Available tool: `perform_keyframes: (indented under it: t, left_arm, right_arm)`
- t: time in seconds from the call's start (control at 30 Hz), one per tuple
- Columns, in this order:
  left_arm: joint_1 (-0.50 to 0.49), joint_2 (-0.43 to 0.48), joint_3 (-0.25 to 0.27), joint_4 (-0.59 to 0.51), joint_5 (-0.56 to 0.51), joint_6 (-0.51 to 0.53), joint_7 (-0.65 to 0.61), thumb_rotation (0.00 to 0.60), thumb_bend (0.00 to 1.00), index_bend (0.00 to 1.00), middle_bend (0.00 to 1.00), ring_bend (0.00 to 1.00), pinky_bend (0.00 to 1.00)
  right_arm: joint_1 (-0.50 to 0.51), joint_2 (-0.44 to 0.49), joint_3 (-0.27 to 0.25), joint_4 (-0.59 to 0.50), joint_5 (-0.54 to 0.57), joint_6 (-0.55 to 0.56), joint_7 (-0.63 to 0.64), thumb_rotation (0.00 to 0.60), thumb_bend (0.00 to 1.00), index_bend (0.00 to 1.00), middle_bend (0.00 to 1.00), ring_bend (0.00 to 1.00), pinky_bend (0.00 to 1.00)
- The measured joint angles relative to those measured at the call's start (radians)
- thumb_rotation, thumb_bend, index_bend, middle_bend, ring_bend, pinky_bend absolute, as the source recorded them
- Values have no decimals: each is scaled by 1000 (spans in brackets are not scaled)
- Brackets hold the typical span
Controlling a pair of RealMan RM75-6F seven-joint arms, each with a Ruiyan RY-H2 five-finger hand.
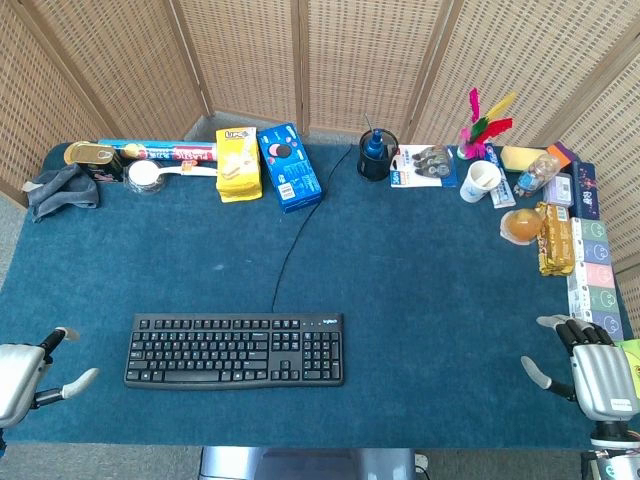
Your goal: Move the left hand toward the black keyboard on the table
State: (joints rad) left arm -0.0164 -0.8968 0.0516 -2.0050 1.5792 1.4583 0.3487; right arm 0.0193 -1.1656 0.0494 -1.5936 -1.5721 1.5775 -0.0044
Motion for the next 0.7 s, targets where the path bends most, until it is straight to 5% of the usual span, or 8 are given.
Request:
perform_keyframes:
  t: [0.2, 0.7]
  left_arm:
    - [-41, 18, 10, -42, -56, -110, 50, 0, 77, 384, 1000, 1000, 1000]
    - [-245, -131, -52, -17, -299, -377, 180, 0, 77, 384, 1000, 1000, 1000]
  right_arm:
    - [-3, -4, 0, 15, 7, 1, 15, 0, 305, 285, 316, 296, 268]
    - [-12, -11, 3, 41, 31, -4, 29, 0, 305, 284, 315, 296, 268]
